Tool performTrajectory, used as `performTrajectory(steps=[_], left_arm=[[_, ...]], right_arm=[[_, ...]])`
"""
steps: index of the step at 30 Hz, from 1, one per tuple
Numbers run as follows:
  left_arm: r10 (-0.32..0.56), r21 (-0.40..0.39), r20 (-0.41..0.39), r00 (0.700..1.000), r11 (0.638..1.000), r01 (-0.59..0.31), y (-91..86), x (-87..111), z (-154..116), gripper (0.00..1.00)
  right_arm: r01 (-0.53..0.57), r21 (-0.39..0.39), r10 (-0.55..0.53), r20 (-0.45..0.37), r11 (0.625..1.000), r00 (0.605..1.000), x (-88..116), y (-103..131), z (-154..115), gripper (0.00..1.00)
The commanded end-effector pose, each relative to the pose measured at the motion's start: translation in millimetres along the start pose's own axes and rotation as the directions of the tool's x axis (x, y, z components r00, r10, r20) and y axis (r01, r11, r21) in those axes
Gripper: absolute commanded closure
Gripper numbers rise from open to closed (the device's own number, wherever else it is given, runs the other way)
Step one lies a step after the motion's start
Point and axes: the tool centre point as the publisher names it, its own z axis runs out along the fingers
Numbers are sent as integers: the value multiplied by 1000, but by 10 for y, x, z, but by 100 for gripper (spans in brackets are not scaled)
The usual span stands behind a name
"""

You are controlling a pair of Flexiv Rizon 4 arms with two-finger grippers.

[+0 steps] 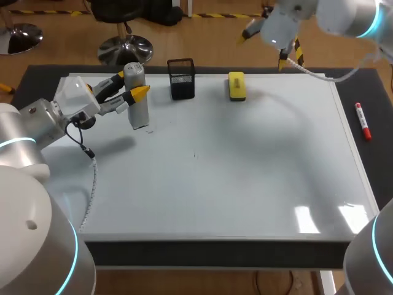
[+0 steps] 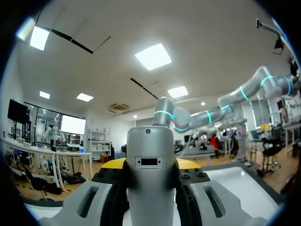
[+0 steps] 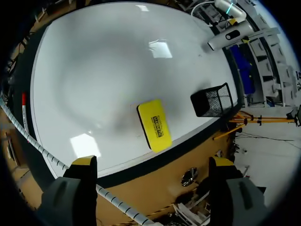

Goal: Pick up the inspection probe, press it on each red-marked spot on the whiteboard one by one, put down the probe, pick up the eraser, and wipe off all the red marks.

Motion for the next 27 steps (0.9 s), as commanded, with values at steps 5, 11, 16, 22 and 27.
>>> performTrajectory(steps=[5,11,16,22,27], left_arm=[[1,3,1,1000,1000,-1,2,-3,5,100],[1,3,1,1000,1000,-1,2,-3,5,100],[1,3,1,1000,1000,-1,2,-3,5,100],[1,3,1,1000,1000,-1,2,-3,5,100],[1,3,1,1000,1000,-1,2,-3,5,100]], right_arm=[[-54,31,52,70,998,996,101,93,-357,0],[-120,10,119,68,993,991,135,127,-517,0],[-190,-6,190,36,982,981,181,165,-640,0],[-287,-36,287,24,957,957,286,173,-748,0],[-348,-103,356,70,932,932,374,199,-810,0]])
